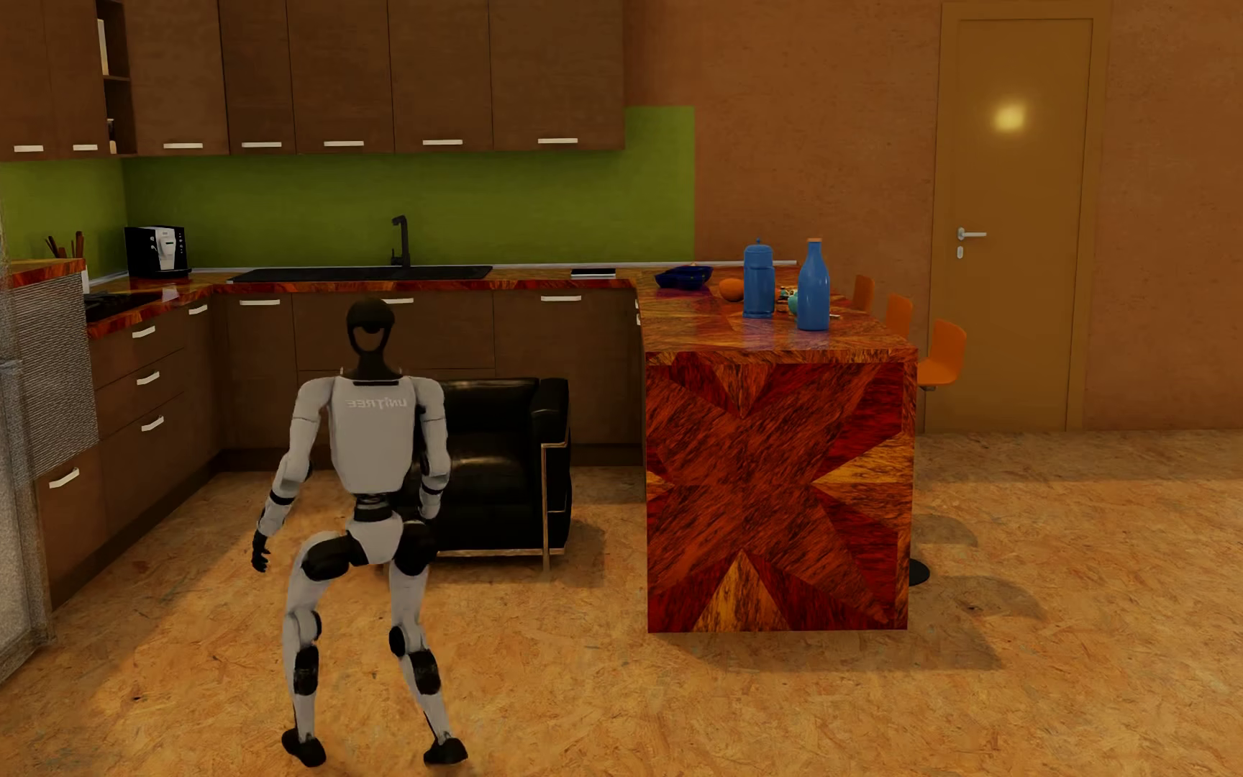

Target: Walk towards the black armchair

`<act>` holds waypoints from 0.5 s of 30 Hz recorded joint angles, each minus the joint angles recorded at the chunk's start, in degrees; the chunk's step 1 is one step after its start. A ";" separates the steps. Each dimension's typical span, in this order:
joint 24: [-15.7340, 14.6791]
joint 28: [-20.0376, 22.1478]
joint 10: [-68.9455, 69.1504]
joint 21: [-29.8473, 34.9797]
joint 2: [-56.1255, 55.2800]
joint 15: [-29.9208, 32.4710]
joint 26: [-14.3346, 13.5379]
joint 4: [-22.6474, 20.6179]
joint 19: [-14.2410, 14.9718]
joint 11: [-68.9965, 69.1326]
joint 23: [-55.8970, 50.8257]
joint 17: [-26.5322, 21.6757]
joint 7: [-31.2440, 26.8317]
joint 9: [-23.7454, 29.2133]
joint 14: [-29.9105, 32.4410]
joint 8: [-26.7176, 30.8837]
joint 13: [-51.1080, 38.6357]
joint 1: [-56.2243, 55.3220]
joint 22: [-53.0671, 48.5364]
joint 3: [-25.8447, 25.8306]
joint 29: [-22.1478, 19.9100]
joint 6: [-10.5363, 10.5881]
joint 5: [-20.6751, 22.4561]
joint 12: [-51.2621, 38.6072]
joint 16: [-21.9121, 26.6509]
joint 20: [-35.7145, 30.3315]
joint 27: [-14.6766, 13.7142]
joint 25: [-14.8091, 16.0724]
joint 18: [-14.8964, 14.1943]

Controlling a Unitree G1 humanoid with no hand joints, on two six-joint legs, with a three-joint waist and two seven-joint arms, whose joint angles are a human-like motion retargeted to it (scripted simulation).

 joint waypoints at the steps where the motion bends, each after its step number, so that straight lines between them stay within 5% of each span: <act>1: -2.82 3.38 0.29 0.29 -4.37 7.26 -2.56 0.16 -1.38 6.88 1.13 -0.38 2.41 0.49 -2.81 -2.52 1.51 2.80 0.55 -2.44 2.21 -3.37 -2.45 -3.57 0.33 0.13 -0.39 0.50 5.19; 2: -5.47 6.95 0.14 -1.27 -7.49 7.99 -4.27 0.61 0.52 8.71 0.62 -1.36 4.40 0.93 -5.49 -4.89 5.19 6.30 -1.36 -5.22 4.17 -6.52 -4.26 -6.64 -0.87 -0.21 -0.55 1.19 11.12; 5: -6.83 11.31 1.26 -3.19 -9.78 -2.75 -4.26 2.10 4.24 -9.27 1.49 -4.24 6.65 -2.62 -14.24 -5.45 14.30 14.50 -6.18 -10.35 2.31 -13.12 -5.94 -14.57 -6.98 -6.86 1.14 1.55 6.76; 6: -5.03 9.87 8.74 -0.37 -7.07 -4.01 -3.72 3.04 3.72 -10.79 6.36 -5.21 3.74 -2.59 -14.52 -5.51 14.56 13.36 -6.01 -9.34 -0.36 -13.03 -4.56 -16.55 -7.60 -8.35 1.31 2.52 5.32; 8: -0.71 4.30 19.24 1.84 -1.52 -7.46 -6.60 0.30 4.28 -13.35 5.03 -3.59 -3.90 -2.55 -8.25 -4.02 11.78 7.32 -4.13 -3.96 -5.16 -9.20 -2.13 -7.97 -8.56 -5.67 3.24 6.16 4.41; 10: 1.83 -1.22 8.22 -0.53 1.03 -8.98 -6.56 0.38 4.49 -10.11 -1.90 2.06 -3.99 -2.03 -16.18 -1.84 6.40 7.24 -0.86 0.08 -6.63 -5.41 -0.60 0.14 -3.54 -0.02 3.31 8.65 4.79; 12: -0.72 -1.04 5.81 2.43 -5.06 1.91 -0.57 0.55 -0.93 4.97 2.01 0.65 0.38 -1.71 -20.91 -2.00 4.19 14.25 0.25 -2.28 -0.58 -6.50 -2.45 -0.05 -0.21 -0.42 0.02 10.56 6.33; 14: -5.07 2.92 4.86 -1.27 -10.75 1.97 6.13 1.33 -1.46 0.69 -1.87 -0.93 4.18 -0.90 -21.14 -7.30 8.42 20.70 -6.77 -6.52 4.89 -8.18 -4.39 -7.83 -3.57 -2.11 0.26 9.17 4.84; 15: -5.94 4.76 15.81 2.49 -10.04 -2.21 5.74 1.60 -0.60 -5.64 0.49 -3.50 3.27 -0.70 -13.31 -8.57 9.47 17.37 -6.59 -7.24 4.65 -8.73 -4.91 -12.80 -7.39 -3.54 0.13 7.05 3.31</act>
